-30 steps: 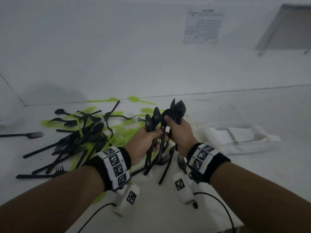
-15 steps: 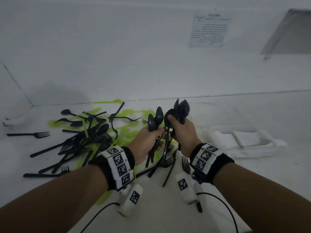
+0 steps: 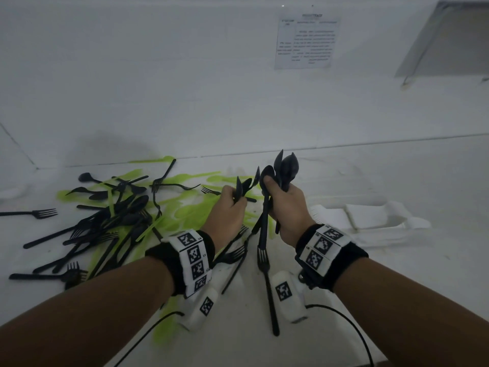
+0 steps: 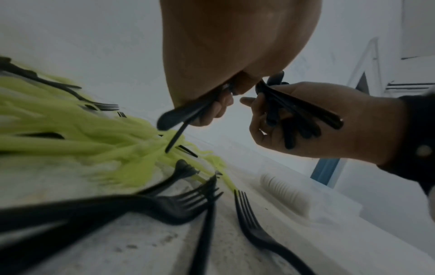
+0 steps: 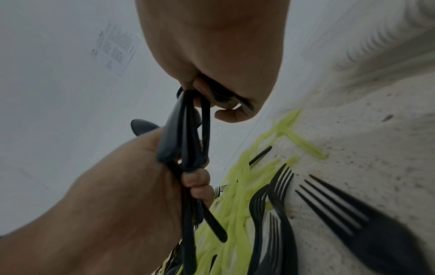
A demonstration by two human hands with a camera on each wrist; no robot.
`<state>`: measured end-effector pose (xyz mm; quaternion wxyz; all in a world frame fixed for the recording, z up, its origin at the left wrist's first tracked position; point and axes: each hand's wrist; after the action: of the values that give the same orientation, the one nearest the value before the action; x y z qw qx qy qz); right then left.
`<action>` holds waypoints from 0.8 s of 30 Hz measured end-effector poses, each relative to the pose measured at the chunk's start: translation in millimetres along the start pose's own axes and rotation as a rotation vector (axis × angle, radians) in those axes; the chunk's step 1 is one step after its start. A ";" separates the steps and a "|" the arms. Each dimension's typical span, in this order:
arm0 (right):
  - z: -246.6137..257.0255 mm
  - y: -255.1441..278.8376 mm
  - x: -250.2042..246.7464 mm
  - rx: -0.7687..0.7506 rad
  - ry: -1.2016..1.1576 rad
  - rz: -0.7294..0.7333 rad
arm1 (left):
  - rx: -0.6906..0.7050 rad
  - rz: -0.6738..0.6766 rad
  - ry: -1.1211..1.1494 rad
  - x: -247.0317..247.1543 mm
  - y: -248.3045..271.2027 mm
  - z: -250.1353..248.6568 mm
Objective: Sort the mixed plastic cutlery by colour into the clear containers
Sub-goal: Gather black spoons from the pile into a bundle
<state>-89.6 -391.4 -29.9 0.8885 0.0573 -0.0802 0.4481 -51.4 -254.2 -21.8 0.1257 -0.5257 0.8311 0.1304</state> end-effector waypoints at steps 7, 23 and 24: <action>-4.2 -1.8 -21.9 0.026 -0.005 0.058 | 0.127 -0.077 -0.093 33.1 3.0 3.1; 6.6 -13.2 -20.4 0.048 0.008 0.299 | -0.200 -0.017 0.349 33.1 4.8 -24.9; 6.2 -13.1 -19.7 0.053 0.022 0.310 | -0.197 -0.001 0.355 32.7 4.9 -25.6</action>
<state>-91.2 -415.7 -28.0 0.8078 0.0627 -0.0663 0.5823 -71.3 -288.6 -8.8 -0.0748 -0.5508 0.8231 0.1164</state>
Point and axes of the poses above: each hand's wrist, its own y-axis away from the middle knuckle, its own x-axis out of the palm, z = x × y, and after that the axes turned 4 degrees about -x, right-handed
